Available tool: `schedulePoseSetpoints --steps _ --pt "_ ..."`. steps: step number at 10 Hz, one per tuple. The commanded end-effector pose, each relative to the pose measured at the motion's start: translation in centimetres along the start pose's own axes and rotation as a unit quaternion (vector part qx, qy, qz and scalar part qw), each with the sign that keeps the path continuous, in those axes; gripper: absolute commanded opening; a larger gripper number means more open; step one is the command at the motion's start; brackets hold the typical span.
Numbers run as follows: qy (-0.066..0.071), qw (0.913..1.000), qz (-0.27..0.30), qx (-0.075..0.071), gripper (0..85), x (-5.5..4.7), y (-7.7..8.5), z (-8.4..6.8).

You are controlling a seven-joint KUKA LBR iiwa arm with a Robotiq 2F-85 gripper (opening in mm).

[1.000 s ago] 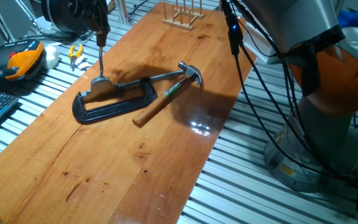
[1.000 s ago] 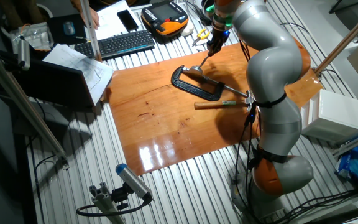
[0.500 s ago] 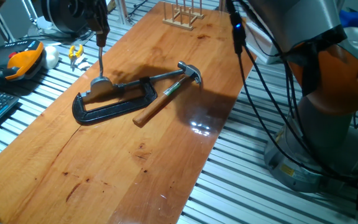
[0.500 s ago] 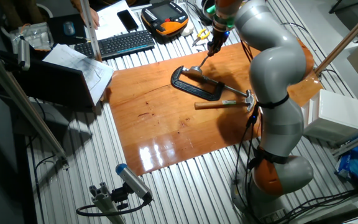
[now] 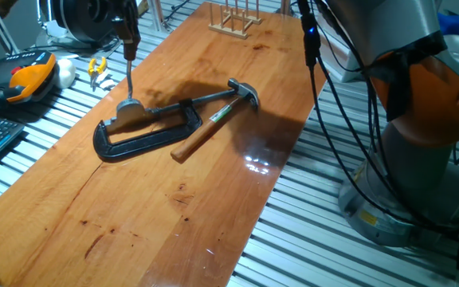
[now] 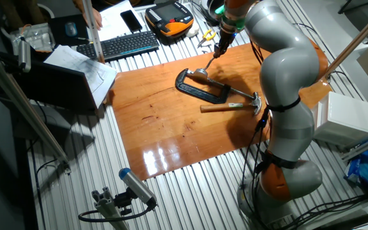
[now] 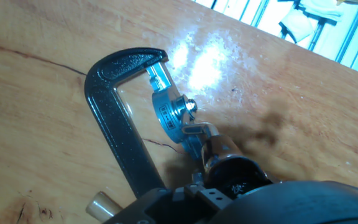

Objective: Pull up the lever

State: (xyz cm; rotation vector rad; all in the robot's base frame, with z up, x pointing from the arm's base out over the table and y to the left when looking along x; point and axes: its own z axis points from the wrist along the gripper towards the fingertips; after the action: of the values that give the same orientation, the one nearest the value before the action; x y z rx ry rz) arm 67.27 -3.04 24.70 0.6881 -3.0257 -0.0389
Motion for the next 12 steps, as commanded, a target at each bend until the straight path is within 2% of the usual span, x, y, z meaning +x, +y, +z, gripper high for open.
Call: schedulePoseSetpoints --steps 1,6,8,12 --pt "0.0 1.0 0.0 0.001 0.0 0.0 0.0 0.0" --pt "0.008 0.9999 0.0 0.008 0.0 -4.0 2.3 -0.6" --pt "0.01 0.9999 0.007 0.008 0.0 -5.4 3.6 -0.6" --pt "0.017 0.9997 0.016 0.006 0.0 -7.4 5.0 -0.2"
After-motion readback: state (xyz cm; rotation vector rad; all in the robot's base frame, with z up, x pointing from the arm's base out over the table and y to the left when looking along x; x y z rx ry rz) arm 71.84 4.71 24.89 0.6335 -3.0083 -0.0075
